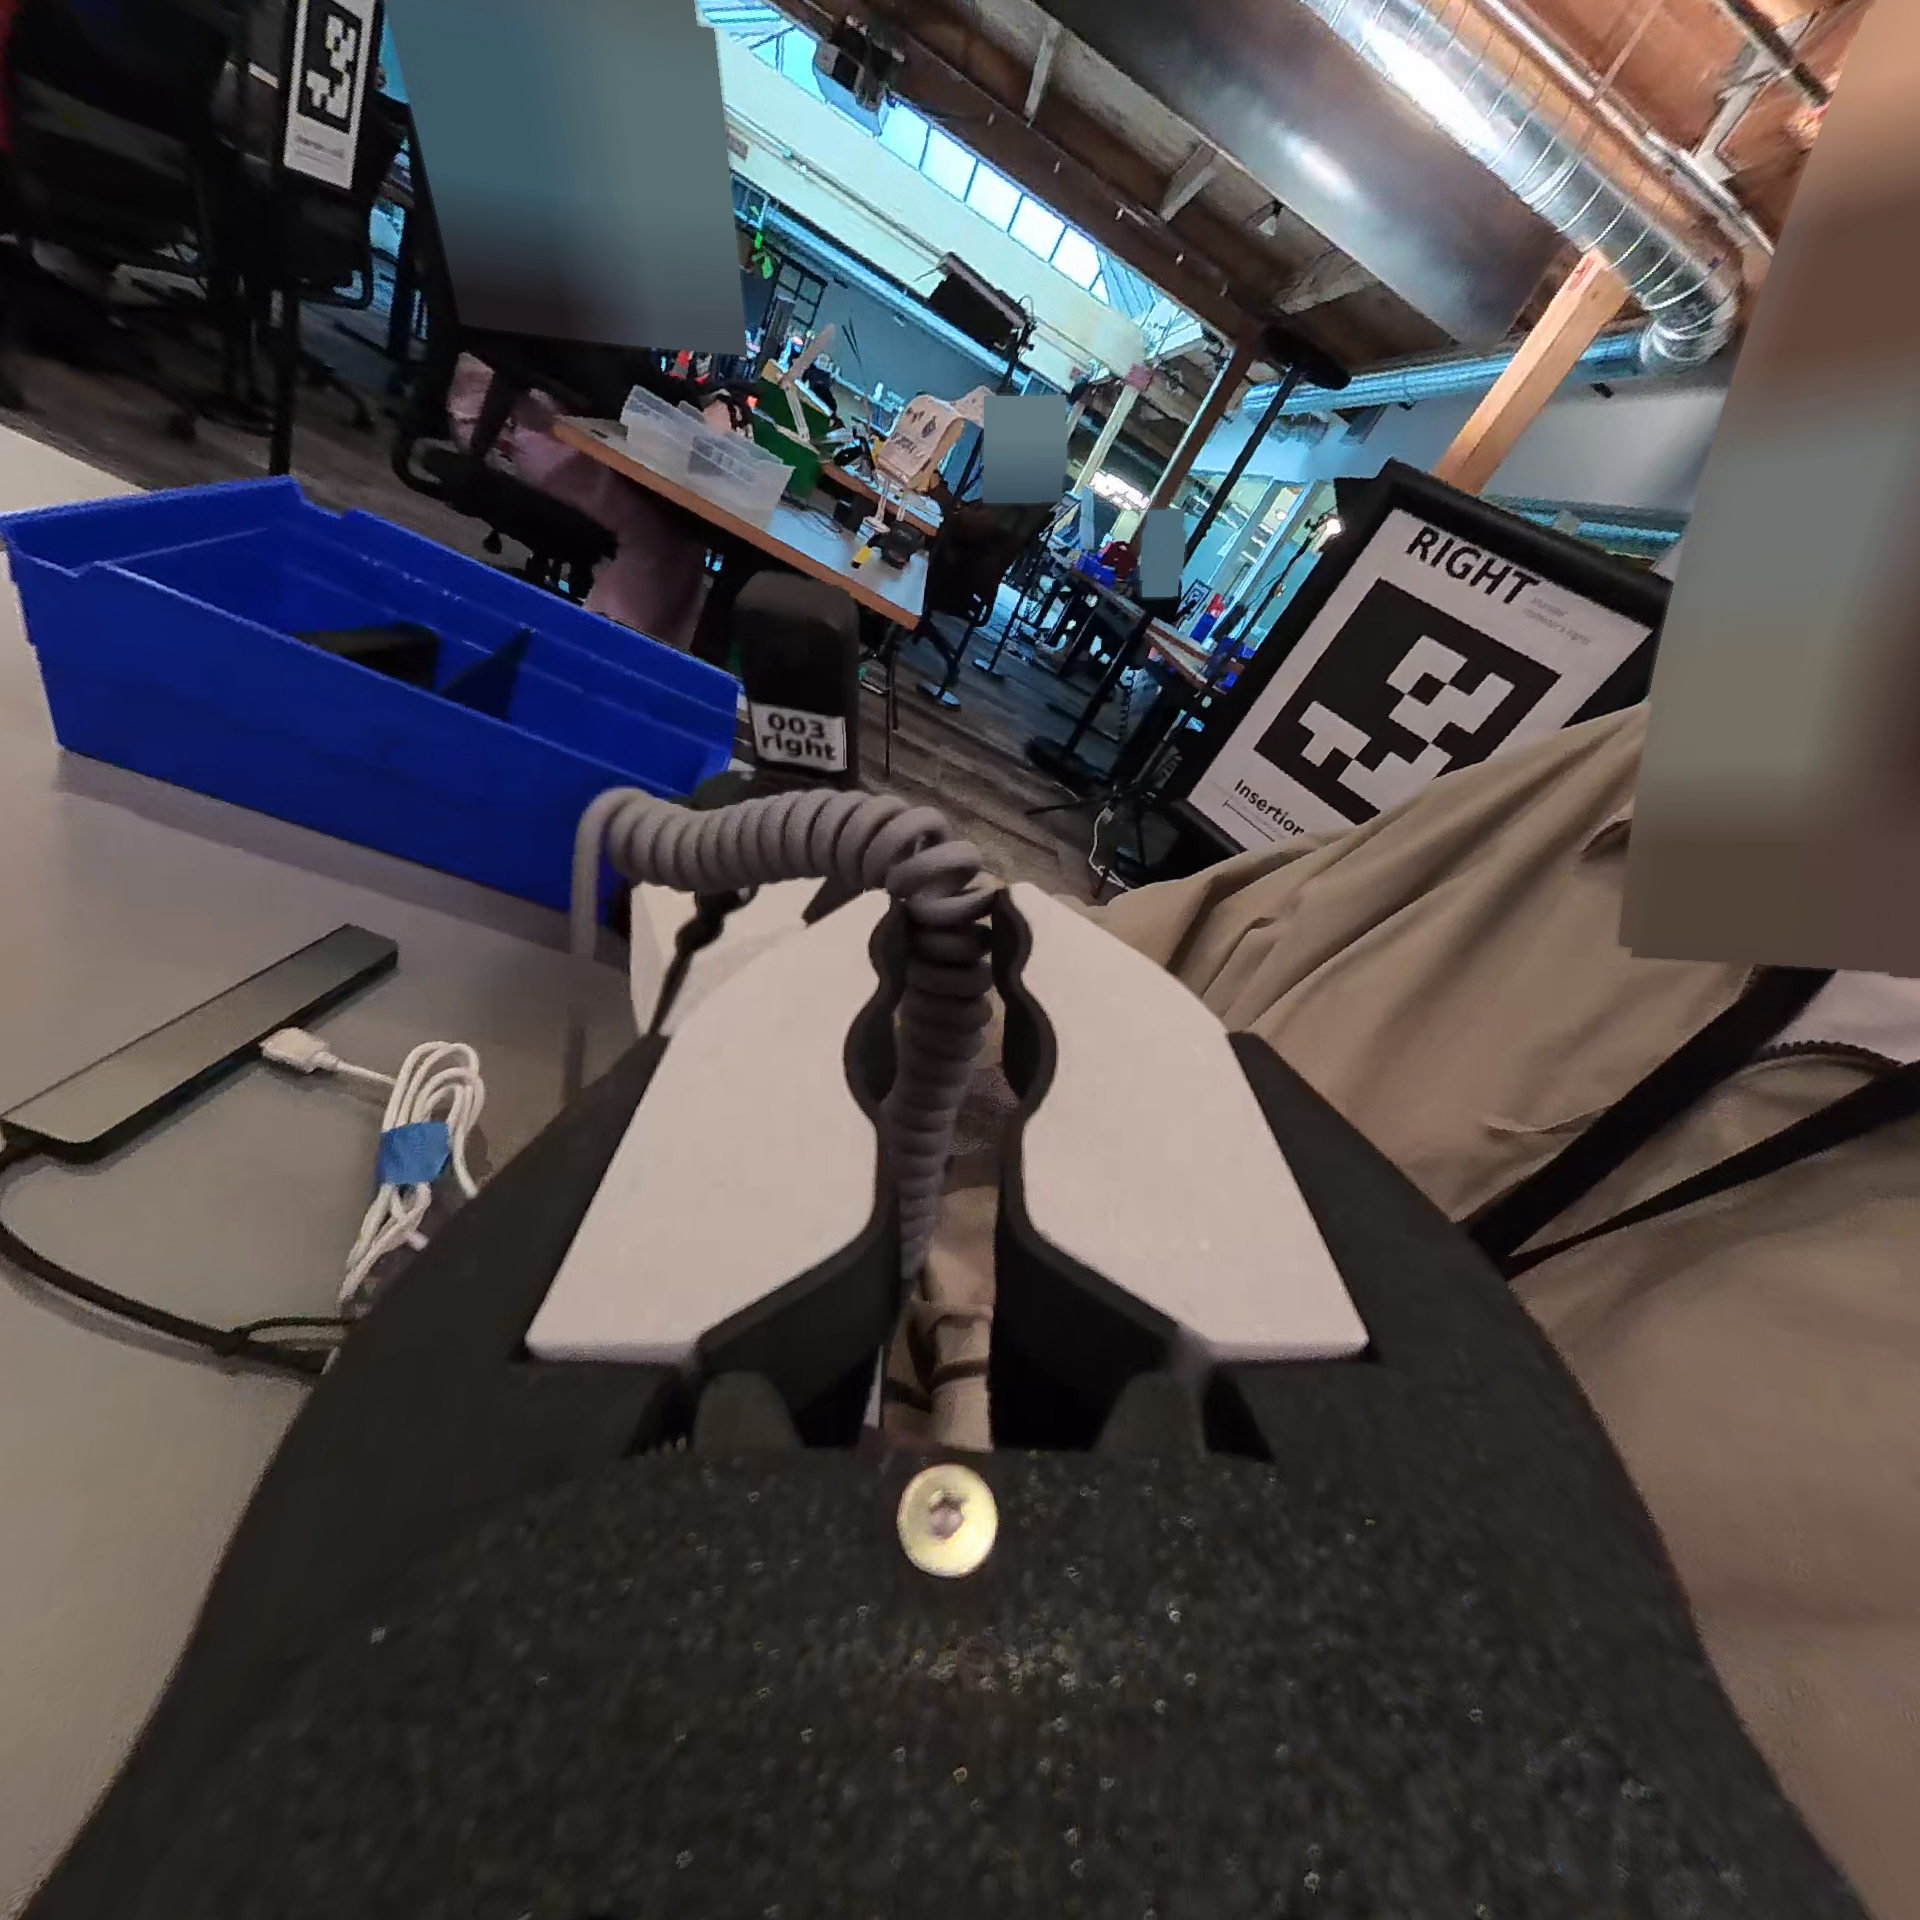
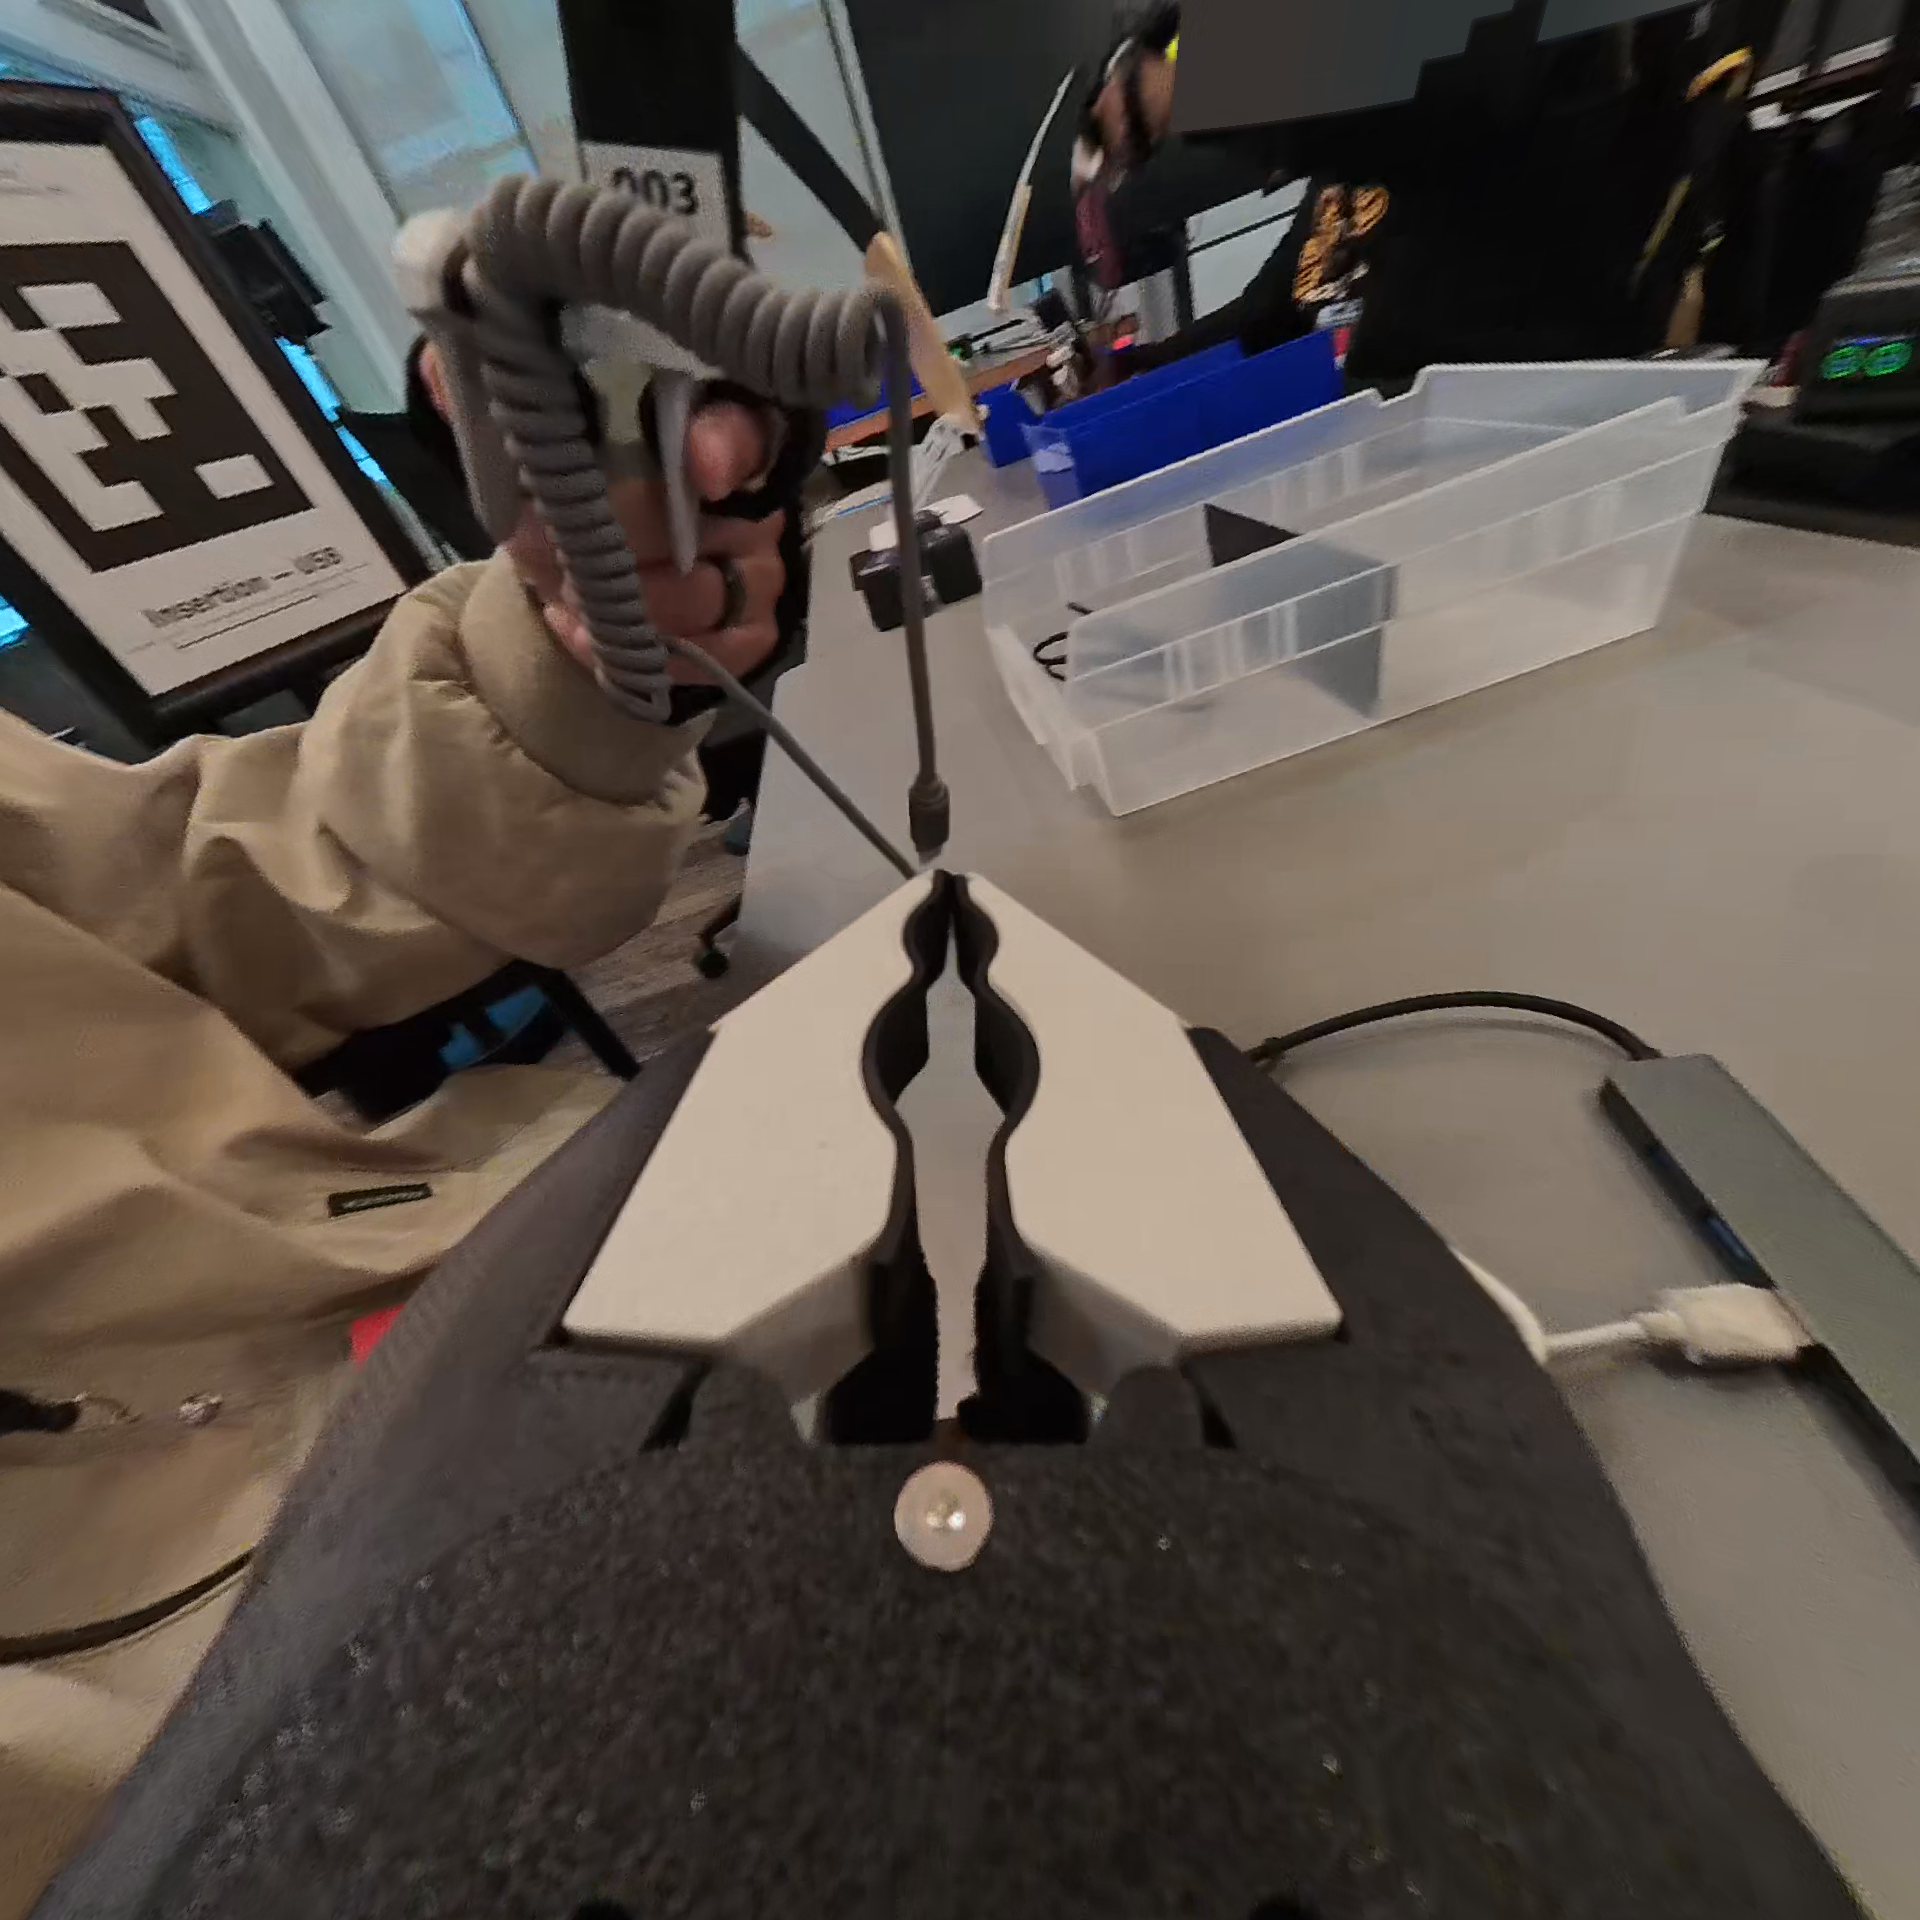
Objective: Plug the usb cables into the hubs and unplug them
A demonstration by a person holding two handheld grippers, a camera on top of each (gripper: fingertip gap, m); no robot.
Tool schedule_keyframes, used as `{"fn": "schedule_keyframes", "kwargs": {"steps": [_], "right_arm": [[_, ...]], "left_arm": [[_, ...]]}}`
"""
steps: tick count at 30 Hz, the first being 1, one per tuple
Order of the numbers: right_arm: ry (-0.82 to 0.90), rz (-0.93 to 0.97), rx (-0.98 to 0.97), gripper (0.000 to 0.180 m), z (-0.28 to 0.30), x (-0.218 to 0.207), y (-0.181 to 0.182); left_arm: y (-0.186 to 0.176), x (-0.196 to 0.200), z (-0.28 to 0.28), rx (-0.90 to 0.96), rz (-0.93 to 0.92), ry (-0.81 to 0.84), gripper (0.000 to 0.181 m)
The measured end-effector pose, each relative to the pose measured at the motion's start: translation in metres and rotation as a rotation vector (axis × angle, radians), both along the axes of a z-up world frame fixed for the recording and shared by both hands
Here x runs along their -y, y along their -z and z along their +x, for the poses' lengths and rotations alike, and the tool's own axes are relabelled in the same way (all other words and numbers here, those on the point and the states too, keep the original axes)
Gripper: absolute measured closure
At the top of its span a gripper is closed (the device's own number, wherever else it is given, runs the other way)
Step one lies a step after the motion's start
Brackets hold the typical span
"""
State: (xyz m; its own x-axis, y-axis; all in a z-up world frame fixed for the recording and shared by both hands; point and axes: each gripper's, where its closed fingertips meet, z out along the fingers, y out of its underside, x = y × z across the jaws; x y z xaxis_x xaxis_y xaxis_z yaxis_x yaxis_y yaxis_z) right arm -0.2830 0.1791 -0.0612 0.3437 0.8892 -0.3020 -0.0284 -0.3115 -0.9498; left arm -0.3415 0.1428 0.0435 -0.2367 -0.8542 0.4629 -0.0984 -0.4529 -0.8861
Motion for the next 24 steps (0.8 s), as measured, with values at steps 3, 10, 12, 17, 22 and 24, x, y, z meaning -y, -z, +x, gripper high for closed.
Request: {"fn": "schedule_keyframes", "kwargs": {"steps": [3, 10, 12, 17, 22, 24], "right_arm": [[0.015, -0.009, 0.019, 0.162, -0.008, -0.003, 0.007], [-0.075, -0.068, 0.130, 0.180, -0.036, 0.004, 0.033], [-0.016, -0.055, 0.126, 0.180, -0.023, -0.006, 0.030], [0.006, -0.041, 0.032, 0.170, -0.009, -0.008, 0.015], [-0.142, -0.053, 0.006, 0.129, -0.052, 0.017, 0.014], [-0.061, -0.041, 0.066, 0.133, -0.058, 0.004, 0.024]], "left_arm": [[0.002, 0.003, 0.003, 0.005, -0.009, 0.011, 0.166], [0.006, 0.006, 0.011, -0.019, -0.005, 0.032, 0.165], [0.009, 0.002, 0.005, -0.031, -0.003, 0.011, 0.166], [0.011, -0.005, -0.006, -0.017, -0.038, -0.013, 0.166], [0.014, 0.004, 0.007, -0.021, -0.055, 0.034, 0.166], [0.014, 0.010, 0.011, -0.014, -0.062, 0.062, 0.166]]}}
